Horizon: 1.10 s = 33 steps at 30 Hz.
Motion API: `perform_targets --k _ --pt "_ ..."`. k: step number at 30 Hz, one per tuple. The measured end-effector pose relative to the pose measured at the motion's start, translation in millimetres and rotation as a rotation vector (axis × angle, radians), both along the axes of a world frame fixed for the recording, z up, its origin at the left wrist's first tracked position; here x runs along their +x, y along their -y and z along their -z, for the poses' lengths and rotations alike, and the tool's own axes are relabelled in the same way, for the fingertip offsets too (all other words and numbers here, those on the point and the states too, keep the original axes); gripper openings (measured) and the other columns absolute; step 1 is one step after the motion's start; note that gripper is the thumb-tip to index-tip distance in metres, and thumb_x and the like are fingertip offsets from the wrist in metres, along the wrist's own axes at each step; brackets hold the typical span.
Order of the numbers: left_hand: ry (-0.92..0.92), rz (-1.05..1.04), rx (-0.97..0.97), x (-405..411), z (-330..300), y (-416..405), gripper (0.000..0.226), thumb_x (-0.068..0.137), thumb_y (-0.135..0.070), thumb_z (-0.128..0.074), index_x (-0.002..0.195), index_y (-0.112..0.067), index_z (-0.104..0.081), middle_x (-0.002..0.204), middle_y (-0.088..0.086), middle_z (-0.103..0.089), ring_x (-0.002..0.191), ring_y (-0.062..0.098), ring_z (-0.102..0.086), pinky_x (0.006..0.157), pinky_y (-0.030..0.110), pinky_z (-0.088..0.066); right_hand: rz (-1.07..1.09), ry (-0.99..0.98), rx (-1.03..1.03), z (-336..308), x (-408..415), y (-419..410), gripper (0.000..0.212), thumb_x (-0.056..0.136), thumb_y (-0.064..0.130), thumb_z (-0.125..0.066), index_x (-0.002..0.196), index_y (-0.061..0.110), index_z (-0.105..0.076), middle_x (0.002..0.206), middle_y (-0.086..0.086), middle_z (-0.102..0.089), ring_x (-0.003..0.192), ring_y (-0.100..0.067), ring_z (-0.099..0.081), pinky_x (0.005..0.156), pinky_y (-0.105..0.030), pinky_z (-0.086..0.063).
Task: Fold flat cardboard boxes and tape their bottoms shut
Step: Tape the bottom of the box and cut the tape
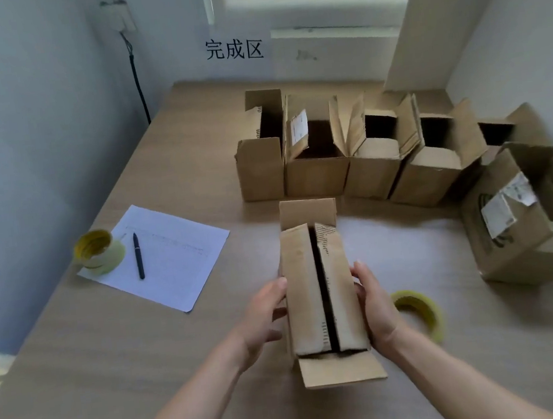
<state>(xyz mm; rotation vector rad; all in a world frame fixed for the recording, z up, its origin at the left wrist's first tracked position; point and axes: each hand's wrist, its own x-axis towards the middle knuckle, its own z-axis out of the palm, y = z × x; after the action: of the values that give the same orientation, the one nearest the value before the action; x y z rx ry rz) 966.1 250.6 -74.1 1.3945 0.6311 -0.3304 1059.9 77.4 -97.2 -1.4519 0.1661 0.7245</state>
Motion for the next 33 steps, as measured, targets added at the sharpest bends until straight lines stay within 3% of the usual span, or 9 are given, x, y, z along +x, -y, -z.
perform_targets --k 5,9,18,22,25,29,31,32,33 --pt "0.062 -0.002 0.280 8.6 -2.5 23.4 0.092 0.057 -0.057 -0.080 0.135 -0.028 -0.044 0.124 -0.008 -0.063 0.110 0.009 -0.062 0.097 0.041 -0.052 -0.087 0.138 -0.200 -11.1 -1.8 -5.6 0.072 0.067 0.057 -0.077 0.122 0.017 -0.054 0.110 -0.001 -0.069 0.097 -0.012 -0.069 0.084 -0.034 -0.055" --pt "0.096 0.105 0.516 7.1 -5.2 31.9 0.116 0.040 -0.059 -0.085 0.139 -0.032 -0.030 0.131 -0.006 -0.050 0.122 0.011 -0.049 0.101 0.038 -0.047 -0.211 0.368 -0.500 -21.6 -0.1 -9.9 0.087 0.051 0.062 -0.076 0.127 0.041 -0.042 0.107 0.022 -0.063 0.098 -0.003 -0.063 0.087 -0.033 -0.052" --pt "0.131 0.100 0.264 20.9 -18.5 22.4 0.082 0.057 -0.025 -0.071 0.125 -0.054 -0.035 0.108 -0.017 -0.069 0.098 0.007 -0.068 0.087 0.043 -0.057 -0.199 0.364 -0.358 -37.8 17.8 -13.8 0.068 0.056 0.054 -0.080 0.117 0.040 -0.052 0.107 0.020 -0.066 0.099 -0.002 -0.064 0.092 -0.039 -0.054" --pt "0.113 0.096 0.256 54.5 -40.8 26.4 0.111 0.055 -0.024 -0.061 0.154 -0.039 -0.014 0.138 0.000 -0.055 0.119 0.020 -0.058 0.096 0.041 -0.052 -0.161 0.370 -0.298 -57.2 45.0 -4.8 0.087 0.053 0.060 -0.083 0.127 0.035 -0.047 0.117 0.015 -0.065 0.107 -0.008 -0.062 0.096 -0.040 -0.052" --pt "0.172 0.135 0.200 88.4 -63.8 40.0 0.095 0.055 -0.018 -0.056 0.147 -0.036 -0.036 0.118 0.010 -0.066 0.103 0.038 -0.064 0.070 0.040 -0.054 -0.149 0.448 -0.414 -72.6 76.4 17.0 0.103 0.053 0.050 -0.083 0.141 0.024 -0.036 0.129 0.007 -0.060 0.115 -0.015 -0.058 0.099 -0.040 -0.049" --pt "0.202 0.211 0.127 129.8 -84.6 72.7 0.066 0.060 -0.012 -0.054 0.124 -0.025 -0.059 0.109 0.014 -0.066 0.098 0.040 -0.066 0.069 0.055 -0.058 -0.123 0.439 -0.473 -87.7 114.6 65.4 0.079 0.074 0.025 -0.069 0.147 0.019 -0.038 0.134 0.006 -0.051 0.118 -0.019 -0.050 0.100 -0.041 -0.047" --pt "0.181 0.211 0.073 145.9 -87.4 89.5 0.056 0.061 -0.010 -0.050 0.116 -0.016 -0.060 0.112 0.022 -0.061 0.102 0.042 -0.062 0.070 0.062 -0.057 -0.098 0.422 -0.417 -96.7 130.6 93.6 0.033 0.084 0.014 -0.058 0.116 0.016 -0.064 0.112 -0.001 -0.060 0.105 -0.020 -0.052 0.084 -0.035 -0.047" --pt "0.167 0.208 0.047 153.3 -87.8 97.1 0.054 0.061 -0.009 -0.048 0.115 -0.013 -0.060 0.114 0.025 -0.058 0.105 0.045 -0.059 0.071 0.065 -0.055 -0.072 0.421 -0.419 -101.3 137.5 106.7 0.012 0.086 0.010 -0.054 0.086 0.015 -0.065 0.089 -0.004 -0.059 0.090 -0.021 -0.051 0.072 -0.033 -0.042" --pt "0.152 0.207 0.027 160.0 -87.6 104.8 0.055 0.061 -0.009 -0.047 0.115 -0.009 -0.059 0.115 0.027 -0.056 0.108 0.046 -0.057 0.072 0.068 -0.054 -0.054 0.417 -0.445 -105.2 144.2 118.5 0.018 0.086 0.009 -0.052 0.068 0.012 -0.054 0.073 -0.006 -0.048 0.077 -0.021 -0.046 0.065 -0.033 -0.035"
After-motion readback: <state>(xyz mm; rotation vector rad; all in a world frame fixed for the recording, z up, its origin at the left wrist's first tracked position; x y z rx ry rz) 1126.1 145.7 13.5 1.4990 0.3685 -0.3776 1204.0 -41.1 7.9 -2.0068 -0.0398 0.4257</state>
